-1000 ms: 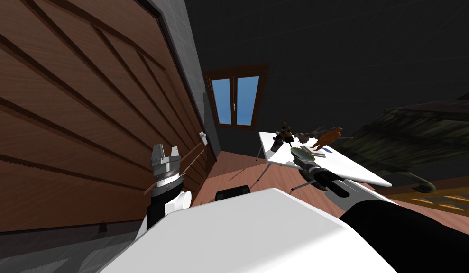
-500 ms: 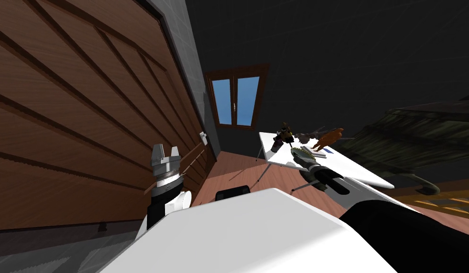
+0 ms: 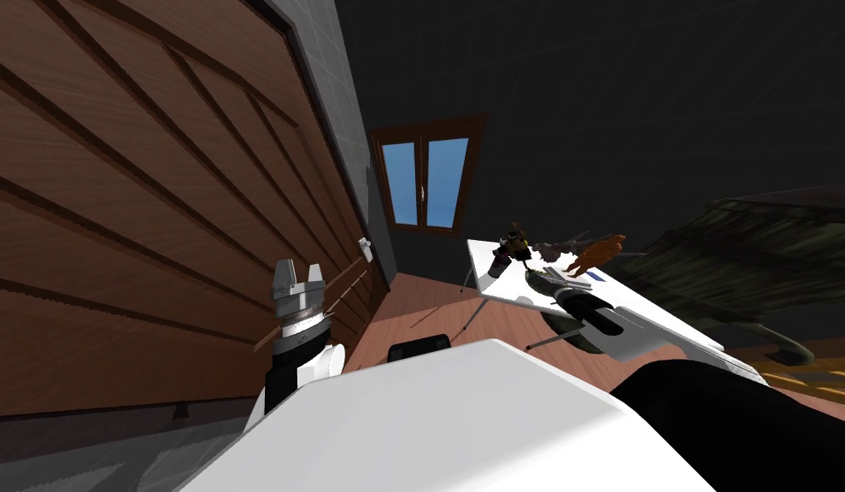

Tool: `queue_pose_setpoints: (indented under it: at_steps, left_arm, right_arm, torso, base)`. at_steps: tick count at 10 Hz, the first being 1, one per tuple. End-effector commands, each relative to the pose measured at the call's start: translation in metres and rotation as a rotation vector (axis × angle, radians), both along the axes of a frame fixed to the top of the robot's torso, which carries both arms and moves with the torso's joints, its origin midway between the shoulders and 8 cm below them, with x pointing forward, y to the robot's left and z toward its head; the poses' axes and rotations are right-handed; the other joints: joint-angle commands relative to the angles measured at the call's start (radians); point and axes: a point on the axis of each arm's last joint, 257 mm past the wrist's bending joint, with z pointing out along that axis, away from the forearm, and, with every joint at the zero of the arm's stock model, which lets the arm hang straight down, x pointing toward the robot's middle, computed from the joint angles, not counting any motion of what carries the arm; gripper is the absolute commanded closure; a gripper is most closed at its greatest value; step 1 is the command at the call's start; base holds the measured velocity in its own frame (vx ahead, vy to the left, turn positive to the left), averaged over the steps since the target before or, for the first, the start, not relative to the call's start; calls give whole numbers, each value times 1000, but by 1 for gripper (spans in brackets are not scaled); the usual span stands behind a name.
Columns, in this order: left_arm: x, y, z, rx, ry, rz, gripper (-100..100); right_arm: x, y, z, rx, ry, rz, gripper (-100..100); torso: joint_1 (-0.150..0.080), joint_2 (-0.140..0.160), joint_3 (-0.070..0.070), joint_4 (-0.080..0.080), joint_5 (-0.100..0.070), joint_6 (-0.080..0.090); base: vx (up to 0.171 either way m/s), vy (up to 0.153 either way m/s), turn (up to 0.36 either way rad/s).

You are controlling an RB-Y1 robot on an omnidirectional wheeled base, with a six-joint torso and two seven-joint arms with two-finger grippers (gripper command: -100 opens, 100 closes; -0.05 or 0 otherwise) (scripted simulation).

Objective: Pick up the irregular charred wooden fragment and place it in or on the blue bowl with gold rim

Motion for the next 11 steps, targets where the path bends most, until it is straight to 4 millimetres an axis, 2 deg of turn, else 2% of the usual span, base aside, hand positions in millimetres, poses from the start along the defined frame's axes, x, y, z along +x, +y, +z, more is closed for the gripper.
queue_pose_setpoints:
  at_steps: [1, 3, 6, 8, 11]
  left_arm:
    - [0, 0, 0, 0, 0, 0, 0]
    - [0, 0, 0, 0, 0, 0, 0]
    - [0, 0, 0, 0, 0, 0, 0]
    - [0, 0, 0, 0, 0, 0, 0]
    - [0, 0, 0, 0, 0, 0, 0]
  right_arm:
    - [7, 2, 7, 31, -18, -7, 100]
    - [13, 5, 16, 46, -21, 0, 100]
    - [5, 11, 16, 36, 17, 10, 100]
    - [-7, 13, 9, 25, 55, 10, 100]
    - [-36, 13, -9, 2, 138, 1, 100]
  torso:
    - [0, 0, 0, 0, 0, 0]
    - [-4, 0, 0, 0, -1, 0]
    - [-8, 1, 1, 0, -3, 1]
    - [-4, 4, 2, 0, -2, 2]
    - [-4, 6, 3, 0, -2, 3]
  base:
    - [38, -95, 23]
    - [44, -144, 17]
    - [21, -153, 15]
    - [-10, -82, 13]
    - [-28, -100, 22]
